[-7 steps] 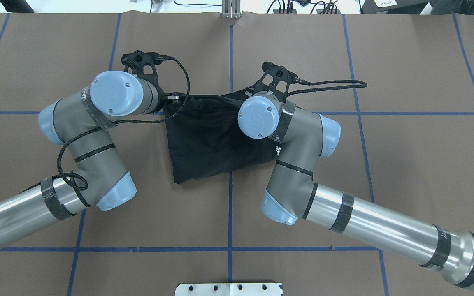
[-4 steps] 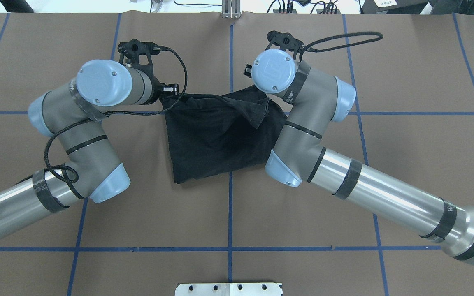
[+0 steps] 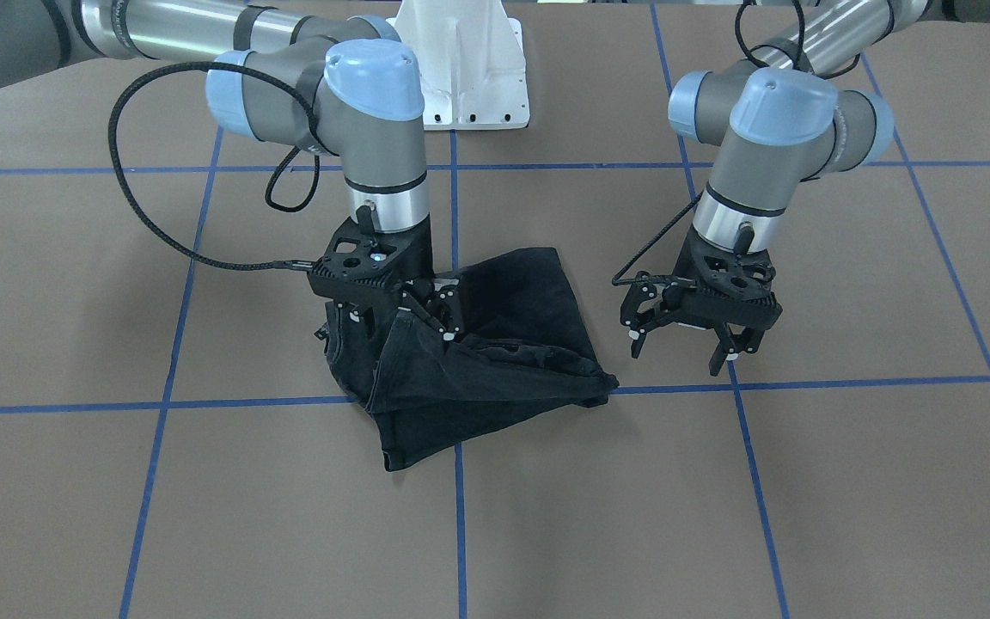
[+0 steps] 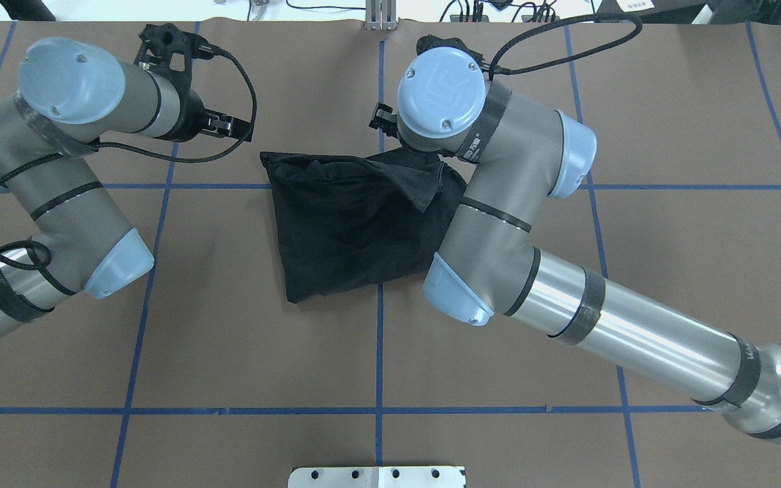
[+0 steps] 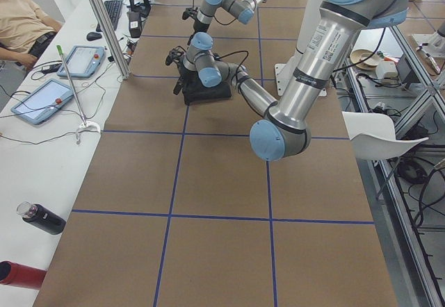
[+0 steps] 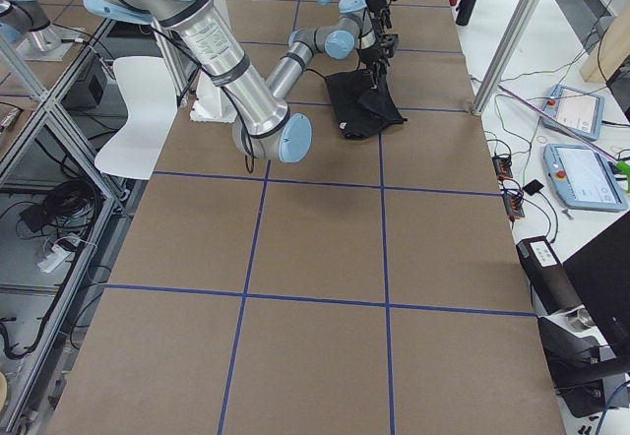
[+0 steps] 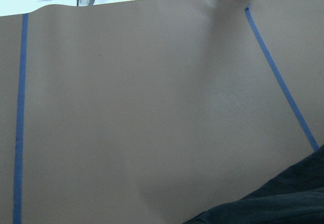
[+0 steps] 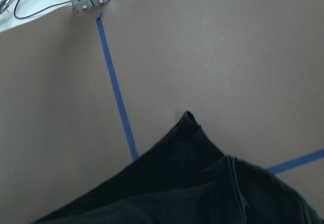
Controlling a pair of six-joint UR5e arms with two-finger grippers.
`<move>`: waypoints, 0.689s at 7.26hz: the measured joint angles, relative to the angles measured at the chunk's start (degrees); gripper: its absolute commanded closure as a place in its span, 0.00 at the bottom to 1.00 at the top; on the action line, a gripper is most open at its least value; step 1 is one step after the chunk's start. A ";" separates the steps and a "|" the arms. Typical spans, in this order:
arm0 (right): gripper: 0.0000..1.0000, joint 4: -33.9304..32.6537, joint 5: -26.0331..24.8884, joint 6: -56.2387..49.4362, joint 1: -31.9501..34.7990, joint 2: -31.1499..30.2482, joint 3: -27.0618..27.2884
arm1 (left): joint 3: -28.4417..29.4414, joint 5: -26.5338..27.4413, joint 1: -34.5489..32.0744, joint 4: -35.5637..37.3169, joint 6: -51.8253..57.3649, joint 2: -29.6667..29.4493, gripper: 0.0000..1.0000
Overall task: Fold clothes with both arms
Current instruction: 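Press the right gripper onto the folded shirt, smoothing it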
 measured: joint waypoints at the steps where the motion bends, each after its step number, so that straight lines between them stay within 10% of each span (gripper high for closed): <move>1: 0.08 -0.93 -2.82 1.32 -3.32 0.31 0.14 | -0.12 -0.31 -0.22 -0.05 0.55 0.23 0.00; 5: 0.38 -4.35 -8.67 7.28 -10.03 5.34 -7.19 | -0.35 -0.98 -0.33 -0.08 0.59 0.37 0.00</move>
